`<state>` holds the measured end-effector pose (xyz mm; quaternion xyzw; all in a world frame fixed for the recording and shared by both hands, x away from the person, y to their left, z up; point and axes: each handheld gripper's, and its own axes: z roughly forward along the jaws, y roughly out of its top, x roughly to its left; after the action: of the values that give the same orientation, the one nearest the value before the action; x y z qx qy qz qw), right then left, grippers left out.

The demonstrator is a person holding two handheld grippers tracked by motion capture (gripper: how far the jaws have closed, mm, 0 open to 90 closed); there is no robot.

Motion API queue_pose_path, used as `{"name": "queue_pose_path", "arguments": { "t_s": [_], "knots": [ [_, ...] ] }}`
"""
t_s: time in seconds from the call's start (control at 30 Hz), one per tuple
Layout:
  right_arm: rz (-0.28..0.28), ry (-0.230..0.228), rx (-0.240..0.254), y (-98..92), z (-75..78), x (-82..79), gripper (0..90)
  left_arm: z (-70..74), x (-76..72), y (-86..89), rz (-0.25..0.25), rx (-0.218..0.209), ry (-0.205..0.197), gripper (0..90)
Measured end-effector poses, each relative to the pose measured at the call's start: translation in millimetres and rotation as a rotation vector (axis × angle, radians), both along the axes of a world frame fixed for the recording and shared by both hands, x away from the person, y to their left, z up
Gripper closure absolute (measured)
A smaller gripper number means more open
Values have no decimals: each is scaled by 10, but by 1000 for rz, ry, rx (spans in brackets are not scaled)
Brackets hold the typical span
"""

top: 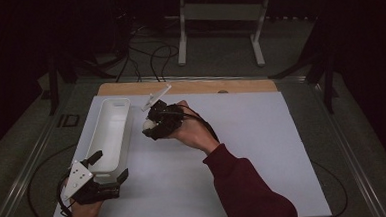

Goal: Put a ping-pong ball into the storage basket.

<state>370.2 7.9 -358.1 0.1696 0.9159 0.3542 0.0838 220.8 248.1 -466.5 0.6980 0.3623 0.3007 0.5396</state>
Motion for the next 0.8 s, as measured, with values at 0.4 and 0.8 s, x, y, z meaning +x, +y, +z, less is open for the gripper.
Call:
{"name": "queue_pose_path", "arguments": {
  "t_s": [0.4, 0.8],
  "knots": [
    [7, -2, 2, 47, 28, -11, 506, 1, -1, 4, 0, 1, 2, 0],
    [19, -7, 10, 89, 48, -24, 506, 2, -3, 5, 1, -2, 1, 0]
  ]
}}
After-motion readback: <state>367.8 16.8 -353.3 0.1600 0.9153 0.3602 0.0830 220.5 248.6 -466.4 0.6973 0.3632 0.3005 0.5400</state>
